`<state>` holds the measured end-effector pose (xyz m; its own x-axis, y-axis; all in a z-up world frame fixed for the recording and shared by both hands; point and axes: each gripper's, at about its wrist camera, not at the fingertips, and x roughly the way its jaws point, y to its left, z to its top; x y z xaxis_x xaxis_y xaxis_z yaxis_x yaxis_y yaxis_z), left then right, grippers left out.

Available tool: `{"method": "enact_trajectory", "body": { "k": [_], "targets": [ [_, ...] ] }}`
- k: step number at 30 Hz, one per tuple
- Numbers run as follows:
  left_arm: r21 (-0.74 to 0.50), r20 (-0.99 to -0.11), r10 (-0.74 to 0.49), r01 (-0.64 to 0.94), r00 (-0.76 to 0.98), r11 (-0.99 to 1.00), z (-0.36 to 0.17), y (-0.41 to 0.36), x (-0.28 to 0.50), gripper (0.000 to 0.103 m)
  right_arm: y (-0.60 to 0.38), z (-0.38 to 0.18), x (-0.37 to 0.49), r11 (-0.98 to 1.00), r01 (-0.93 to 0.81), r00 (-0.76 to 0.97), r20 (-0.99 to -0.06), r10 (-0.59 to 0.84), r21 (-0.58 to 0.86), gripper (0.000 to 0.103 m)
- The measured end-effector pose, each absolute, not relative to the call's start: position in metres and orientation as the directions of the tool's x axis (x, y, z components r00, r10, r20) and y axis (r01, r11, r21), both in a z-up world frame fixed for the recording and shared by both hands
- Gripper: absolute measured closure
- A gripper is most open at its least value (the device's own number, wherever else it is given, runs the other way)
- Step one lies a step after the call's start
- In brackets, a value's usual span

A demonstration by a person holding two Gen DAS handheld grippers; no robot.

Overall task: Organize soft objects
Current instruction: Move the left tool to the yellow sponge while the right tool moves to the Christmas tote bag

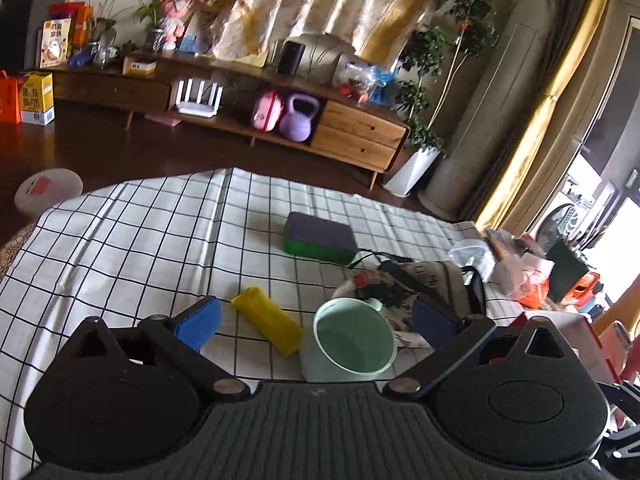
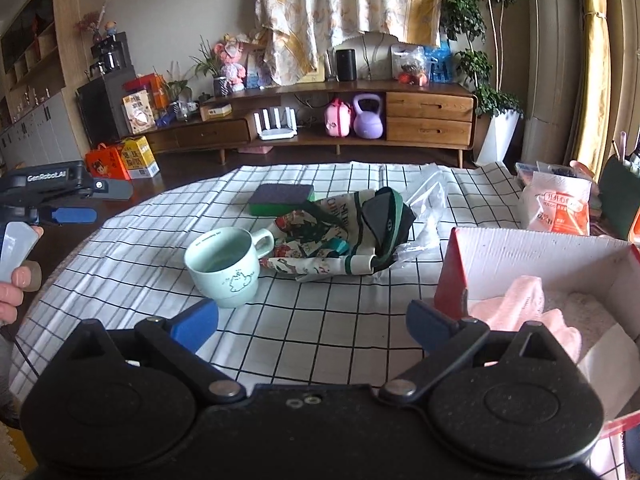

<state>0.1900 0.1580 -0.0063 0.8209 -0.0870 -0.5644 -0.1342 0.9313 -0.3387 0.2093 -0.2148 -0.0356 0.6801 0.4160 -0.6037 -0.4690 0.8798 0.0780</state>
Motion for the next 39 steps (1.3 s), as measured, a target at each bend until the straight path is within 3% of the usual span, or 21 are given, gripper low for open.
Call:
{"method": "enact_trajectory", "body": {
  "k": [14,29,39],
  "targets": [
    [-0.282,-0.676,0.036,-0.302,0.736,0.911,-0.061,0.174,0.270,0.001,-0.194,-0.079,0.263,0.925,-0.359,0.674,-0.650,0.350,0.126,0.008],
    [-0.334,-0.792,0.019,-0.460,0.610,0.823,-0.114,0.190,0.327,0.002,-0.182,-0.100,0.309,0.931,-0.278,0.650,-0.667,0.364,0.237,0.031],
    [-0.323,-0.813,0.019,-0.478,0.582,0.817,-0.126,0.182,0.344,0.022,-0.179,-0.114,0.330,0.924,-0.202,0.638,-0.673,0.375,0.323,0.044]
  ]
}}
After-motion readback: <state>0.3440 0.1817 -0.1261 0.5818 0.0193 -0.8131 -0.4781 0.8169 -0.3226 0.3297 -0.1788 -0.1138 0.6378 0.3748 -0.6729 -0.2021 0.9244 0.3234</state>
